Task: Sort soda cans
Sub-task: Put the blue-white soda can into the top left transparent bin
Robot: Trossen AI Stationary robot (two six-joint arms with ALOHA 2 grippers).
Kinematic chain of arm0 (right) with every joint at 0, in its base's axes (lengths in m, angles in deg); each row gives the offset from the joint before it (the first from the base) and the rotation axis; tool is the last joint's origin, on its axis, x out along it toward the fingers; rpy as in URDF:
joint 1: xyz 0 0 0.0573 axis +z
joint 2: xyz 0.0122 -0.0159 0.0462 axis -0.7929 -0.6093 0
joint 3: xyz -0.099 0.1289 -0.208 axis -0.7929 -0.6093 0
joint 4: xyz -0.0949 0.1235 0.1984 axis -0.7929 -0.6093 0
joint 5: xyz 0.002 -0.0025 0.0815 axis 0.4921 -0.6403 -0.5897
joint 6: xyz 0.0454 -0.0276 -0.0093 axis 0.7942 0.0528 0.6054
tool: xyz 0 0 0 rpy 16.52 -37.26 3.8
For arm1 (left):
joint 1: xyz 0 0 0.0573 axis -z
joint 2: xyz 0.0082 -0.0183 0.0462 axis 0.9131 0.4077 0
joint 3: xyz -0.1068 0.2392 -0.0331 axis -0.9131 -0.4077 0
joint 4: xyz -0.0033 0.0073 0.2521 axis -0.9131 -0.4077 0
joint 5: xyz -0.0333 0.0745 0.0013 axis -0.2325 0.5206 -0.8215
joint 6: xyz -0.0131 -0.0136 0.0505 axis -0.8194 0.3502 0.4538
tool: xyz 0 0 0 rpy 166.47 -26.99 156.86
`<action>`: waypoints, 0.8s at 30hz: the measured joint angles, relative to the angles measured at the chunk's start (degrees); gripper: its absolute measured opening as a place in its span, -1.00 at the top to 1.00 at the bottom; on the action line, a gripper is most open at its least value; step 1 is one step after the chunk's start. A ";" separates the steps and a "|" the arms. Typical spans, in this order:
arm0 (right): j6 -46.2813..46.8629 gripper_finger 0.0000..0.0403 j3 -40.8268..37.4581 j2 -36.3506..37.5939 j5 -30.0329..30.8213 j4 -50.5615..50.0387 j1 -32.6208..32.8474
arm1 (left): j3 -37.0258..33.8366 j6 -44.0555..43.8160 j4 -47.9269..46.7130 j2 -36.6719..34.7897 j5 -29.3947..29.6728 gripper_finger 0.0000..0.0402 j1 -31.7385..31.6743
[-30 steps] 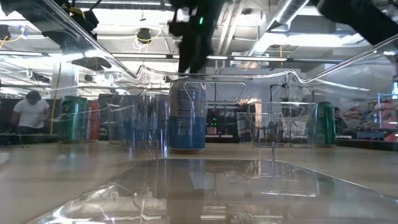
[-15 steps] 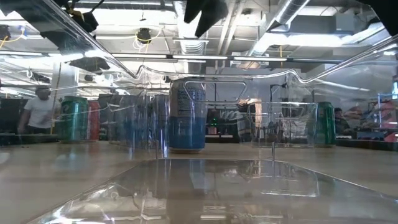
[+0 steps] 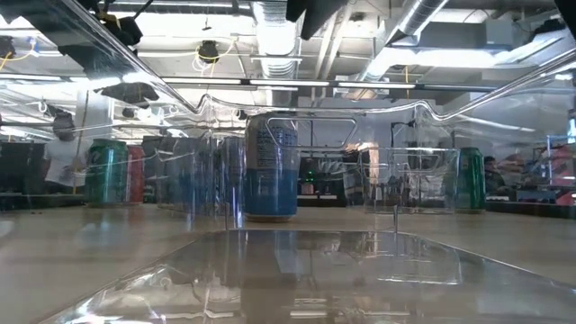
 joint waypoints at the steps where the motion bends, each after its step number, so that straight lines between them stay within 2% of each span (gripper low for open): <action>1: 0.31 -0.83 0.00 0.00 0.04 0.05 0.54 | 0.00 0.01 0.00 0.00 0.00 -0.66 0.02; 4: 0.73 -0.83 -0.19 0.00 0.18 0.50 2.05 | 0.00 -0.02 0.00 0.00 0.00 -0.66 0.01; 14: 4.65 -0.83 -11.49 0.06 0.15 13.50 2.93 | 0.00 -0.55 -0.06 0.00 0.00 -0.66 0.02; 19: 9.70 -0.83 -15.06 0.00 0.02 15.64 1.44 | 0.00 -0.59 -0.02 -0.02 0.02 -0.66 0.02; 24: 9.55 -0.83 -18.10 -0.03 0.02 20.65 -1.09 | 0.00 -1.01 -0.02 -0.02 0.02 -0.66 0.02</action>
